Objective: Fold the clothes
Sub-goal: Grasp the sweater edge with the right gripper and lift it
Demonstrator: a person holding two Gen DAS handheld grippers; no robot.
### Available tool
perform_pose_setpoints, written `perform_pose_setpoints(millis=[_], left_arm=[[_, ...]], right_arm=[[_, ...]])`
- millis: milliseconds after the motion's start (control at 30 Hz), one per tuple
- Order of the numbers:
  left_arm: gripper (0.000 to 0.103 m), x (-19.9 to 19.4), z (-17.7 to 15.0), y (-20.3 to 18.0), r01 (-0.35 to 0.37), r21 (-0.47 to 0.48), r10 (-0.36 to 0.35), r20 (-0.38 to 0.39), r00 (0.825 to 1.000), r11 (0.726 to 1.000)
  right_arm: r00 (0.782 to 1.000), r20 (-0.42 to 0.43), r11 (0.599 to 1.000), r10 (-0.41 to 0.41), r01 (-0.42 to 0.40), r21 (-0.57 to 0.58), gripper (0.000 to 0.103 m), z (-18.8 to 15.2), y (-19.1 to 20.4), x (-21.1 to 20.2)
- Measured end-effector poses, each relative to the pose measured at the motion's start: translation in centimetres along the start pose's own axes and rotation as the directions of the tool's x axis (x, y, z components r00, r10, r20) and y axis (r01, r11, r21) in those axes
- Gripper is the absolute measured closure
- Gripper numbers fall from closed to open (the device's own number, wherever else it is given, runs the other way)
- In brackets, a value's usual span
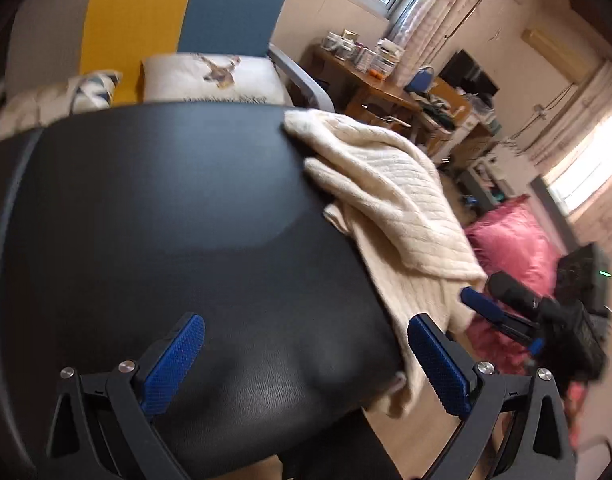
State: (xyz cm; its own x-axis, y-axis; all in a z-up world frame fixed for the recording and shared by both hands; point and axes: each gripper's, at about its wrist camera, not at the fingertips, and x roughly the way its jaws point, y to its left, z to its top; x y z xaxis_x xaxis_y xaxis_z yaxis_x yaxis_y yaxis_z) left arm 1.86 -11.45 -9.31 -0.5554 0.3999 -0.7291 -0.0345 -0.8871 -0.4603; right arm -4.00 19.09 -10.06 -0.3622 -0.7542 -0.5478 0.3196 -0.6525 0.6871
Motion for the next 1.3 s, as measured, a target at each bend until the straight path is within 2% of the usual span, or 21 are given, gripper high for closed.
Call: perform_pose_setpoints(millis=[67,133,267,333,367,433,533,600,667,767,833,867,967,1067,1100,1167,1233,1267,1300], left_arm=[[0.000,-0.7,-0.5,1.3,0.033,-0.015,-0.033,-0.004,0.999,0.999],[0.000,-1.5,-1.0,2.6,0.046,-0.020,-0.046,-0.003,0.999,0.999],[0.000,-1.7,-1.5,5.2,0.016,-0.052,-0.018,-0.040,0.999,0.999],[0.000,-1.4,-1.6,5.6,-0.004,-0.049,0.002,-0.047,0.999,0.999],[0.000,-1.3,-1.6,5.6,-0.018,-0.039,0.016,-0.043,0.999,0.999],[0.000,-1.0,-1.7,5.5,-0.045,-0.021,0.044,-0.033,0.998,0.999],[0.000,-0.6,-1.8,5.4,-0.084,0.009,0.084,-0.018,0.996,0.996],[0.000,-0.1,-1.4,4.2,-0.092,0.051,0.093,-0.014,0.996,0.994],[0.000,0.6,-0.8,3.0,-0.090,0.087,0.092,-0.017,0.996,0.992],[0.000,2.5,0.9,0.4,-0.025,0.110,0.030,-0.040,0.999,0.994],[0.000,4.8,2.0,-1.1,0.064,0.083,-0.055,-0.110,0.992,0.994],[0.000,5.5,2.3,-1.6,0.082,0.068,-0.073,-0.128,0.989,0.994],[0.000,7.4,3.0,-3.3,0.101,0.056,-0.089,-0.184,0.979,0.993],[0.000,7.0,2.9,-4.1,0.137,0.048,-0.125,-0.197,0.973,0.989],[0.000,6.5,2.7,-4.3,0.141,0.055,-0.128,-0.190,0.973,0.989],[0.000,5.6,2.3,-4.6,0.152,0.070,-0.138,-0.174,0.975,0.986],[0.000,4.7,2.0,-4.7,0.176,0.098,-0.161,-0.143,0.977,0.980],[0.000,4.3,2.0,-4.6,0.179,0.108,-0.164,-0.133,0.977,0.978],[0.000,4.1,2.0,-4.5,0.168,0.107,-0.154,-0.130,0.980,0.980]], right_arm=[[0.999,-0.012,0.998,-0.043,0.042,-0.049,0.012,1.1,-0.1,0.1],[0.997,-0.044,0.987,-0.068,0.061,-0.150,0.012,2.1,0.7,0.7],[0.986,-0.093,0.948,-0.136,0.102,-0.302,0.012,3.8,1.7,3.0],[0.958,-0.129,0.903,-0.257,0.191,-0.386,0.012,4.0,2.1,4.9],[0.931,-0.161,0.872,-0.327,0.232,-0.430,0.012,3.7,2.1,6.1],[0.908,-0.203,0.849,-0.367,0.238,-0.472,0.012,2.8,1.8,7.4],[0.901,-0.254,0.867,-0.353,0.213,-0.450,0.012,1.5,0.3,7.7],[0.896,-0.265,0.886,-0.356,0.233,-0.401,0.012,1.0,-1.3,7.2],[0.894,-0.241,0.889,-0.377,0.277,-0.365,0.012,0.5,-2.9,6.0],[0.912,-0.183,0.910,-0.367,0.312,-0.273,0.012,0.2,-5.5,3.8],[0.914,-0.167,0.920,-0.370,0.336,-0.200,0.012,0.3,-7.6,3.4],[0.913,-0.148,0.918,-0.381,0.353,-0.183,0.012,0.2,-8.3,3.0],[0.935,-0.145,0.944,-0.325,0.309,-0.119,0.012,0.0,-9.9,2.1],[0.908,-0.132,0.909,-0.398,0.372,-0.186,0.015,0.2,-9.8,1.9],[0.906,-0.107,0.902,-0.409,0.383,-0.200,0.019,0.3,-9.6,1.6],[0.911,-0.041,0.894,-0.410,0.392,-0.218,0.019,0.5,-9.0,0.7],[0.901,0.001,0.882,-0.434,0.425,-0.205,0.019,0.9,-9.2,0.1],[0.901,-0.011,0.885,-0.434,0.424,-0.190,0.020,1.1,-9.8,0.3],[0.903,-0.033,0.892,-0.429,0.417,-0.173,0.026,1.3,-10.5,0.6]])
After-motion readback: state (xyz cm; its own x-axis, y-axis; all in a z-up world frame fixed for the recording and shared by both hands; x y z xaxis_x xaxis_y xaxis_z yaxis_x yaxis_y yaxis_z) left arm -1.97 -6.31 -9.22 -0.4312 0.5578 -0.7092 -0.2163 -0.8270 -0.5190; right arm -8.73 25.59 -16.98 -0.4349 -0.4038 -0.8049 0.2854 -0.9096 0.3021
